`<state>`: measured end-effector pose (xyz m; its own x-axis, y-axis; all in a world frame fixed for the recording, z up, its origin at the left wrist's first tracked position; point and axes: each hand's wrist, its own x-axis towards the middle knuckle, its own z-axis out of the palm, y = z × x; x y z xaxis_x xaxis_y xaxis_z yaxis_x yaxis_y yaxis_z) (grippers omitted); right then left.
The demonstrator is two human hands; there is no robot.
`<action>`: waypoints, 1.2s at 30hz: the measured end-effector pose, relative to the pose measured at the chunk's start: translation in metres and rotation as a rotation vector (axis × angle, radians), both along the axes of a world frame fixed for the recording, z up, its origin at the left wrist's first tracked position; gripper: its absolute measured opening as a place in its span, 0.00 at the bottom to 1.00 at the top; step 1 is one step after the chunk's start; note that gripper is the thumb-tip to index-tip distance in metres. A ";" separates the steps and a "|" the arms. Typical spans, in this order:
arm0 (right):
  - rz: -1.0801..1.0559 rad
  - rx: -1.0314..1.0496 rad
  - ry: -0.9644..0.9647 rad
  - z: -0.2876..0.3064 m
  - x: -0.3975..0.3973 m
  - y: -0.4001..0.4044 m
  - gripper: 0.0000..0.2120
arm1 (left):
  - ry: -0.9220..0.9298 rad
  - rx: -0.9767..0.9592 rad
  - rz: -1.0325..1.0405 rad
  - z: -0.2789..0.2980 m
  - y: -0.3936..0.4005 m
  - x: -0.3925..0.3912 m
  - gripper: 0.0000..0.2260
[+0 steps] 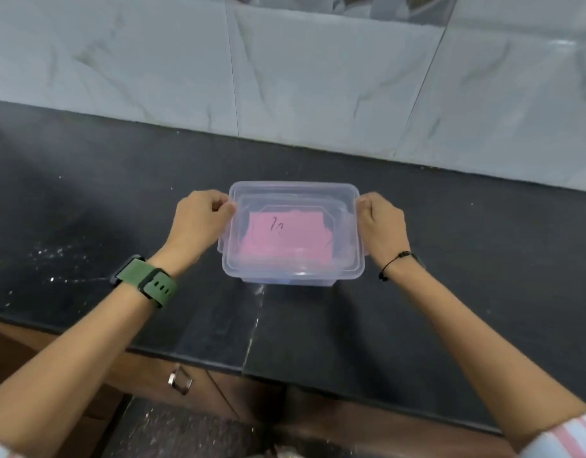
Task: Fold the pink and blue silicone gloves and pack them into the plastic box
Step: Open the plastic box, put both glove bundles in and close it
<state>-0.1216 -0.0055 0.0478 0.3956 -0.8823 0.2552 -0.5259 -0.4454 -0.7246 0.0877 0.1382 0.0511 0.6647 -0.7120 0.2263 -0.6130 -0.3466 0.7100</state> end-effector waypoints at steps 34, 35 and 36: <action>-0.121 -0.036 0.643 -0.014 0.042 -0.018 0.11 | -0.251 0.267 0.159 -0.040 -0.048 0.005 0.13; -0.126 -0.037 0.644 -0.015 0.043 -0.018 0.11 | -0.264 0.268 0.169 -0.041 -0.048 0.002 0.13; -0.130 -0.040 0.645 -0.016 0.043 -0.019 0.11 | -0.272 0.267 0.180 -0.042 -0.048 0.001 0.12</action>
